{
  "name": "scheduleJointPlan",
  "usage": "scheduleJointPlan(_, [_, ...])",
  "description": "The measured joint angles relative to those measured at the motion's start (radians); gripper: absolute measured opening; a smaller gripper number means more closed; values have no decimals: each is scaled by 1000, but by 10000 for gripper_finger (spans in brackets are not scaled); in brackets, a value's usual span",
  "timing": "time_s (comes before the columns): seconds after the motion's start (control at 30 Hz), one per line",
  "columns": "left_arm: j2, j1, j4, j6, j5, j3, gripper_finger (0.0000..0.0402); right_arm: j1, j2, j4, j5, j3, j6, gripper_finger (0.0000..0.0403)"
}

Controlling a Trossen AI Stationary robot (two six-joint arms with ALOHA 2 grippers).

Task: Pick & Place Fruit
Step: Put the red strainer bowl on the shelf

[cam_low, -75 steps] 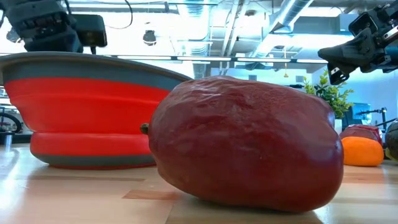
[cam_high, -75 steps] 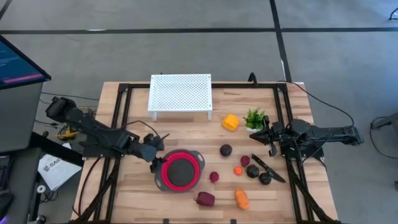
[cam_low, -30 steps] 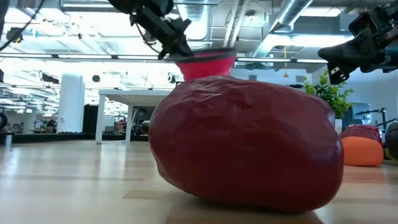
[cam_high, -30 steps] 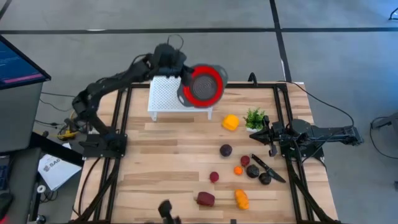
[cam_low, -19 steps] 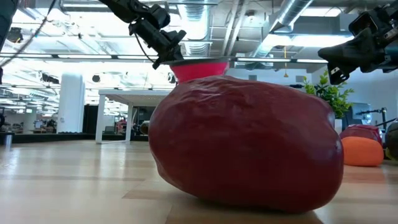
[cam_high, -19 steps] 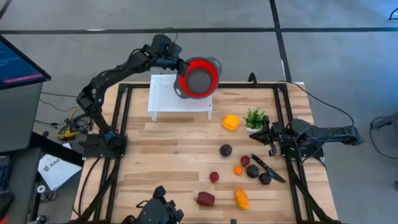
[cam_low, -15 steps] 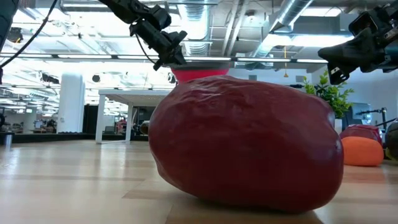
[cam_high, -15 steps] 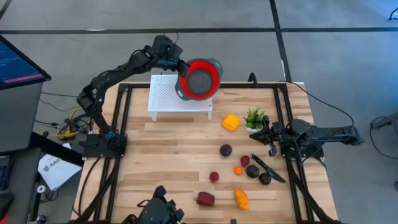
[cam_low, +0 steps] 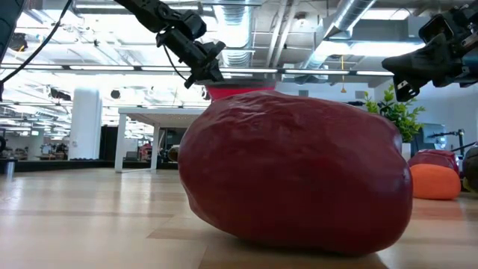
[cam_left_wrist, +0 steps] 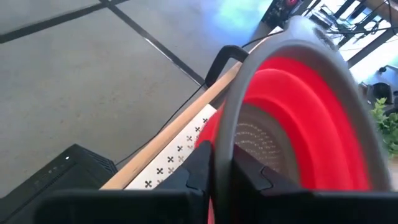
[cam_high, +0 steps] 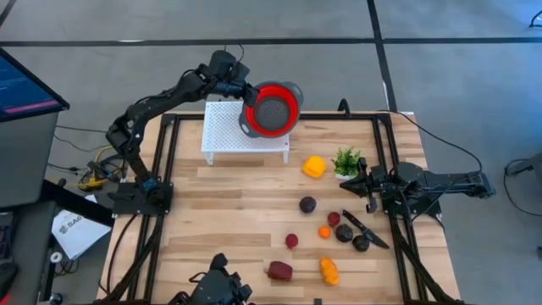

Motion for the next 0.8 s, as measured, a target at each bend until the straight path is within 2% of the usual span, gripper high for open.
scheduleJointPlan(0.53, [0, 4, 44, -1, -37, -78, 34, 0, 0, 0, 0, 0, 0, 6])
scheduleJointPlan(0.63, [0, 4, 63, 1, -37, -80, 49, 0, 0, 0, 0, 0, 0, 6])
scheduleJointPlan(0.8, [0, 6, 85, 2, -37, -80, 102, 0, 0, 0, 0, 0, 0, 6])
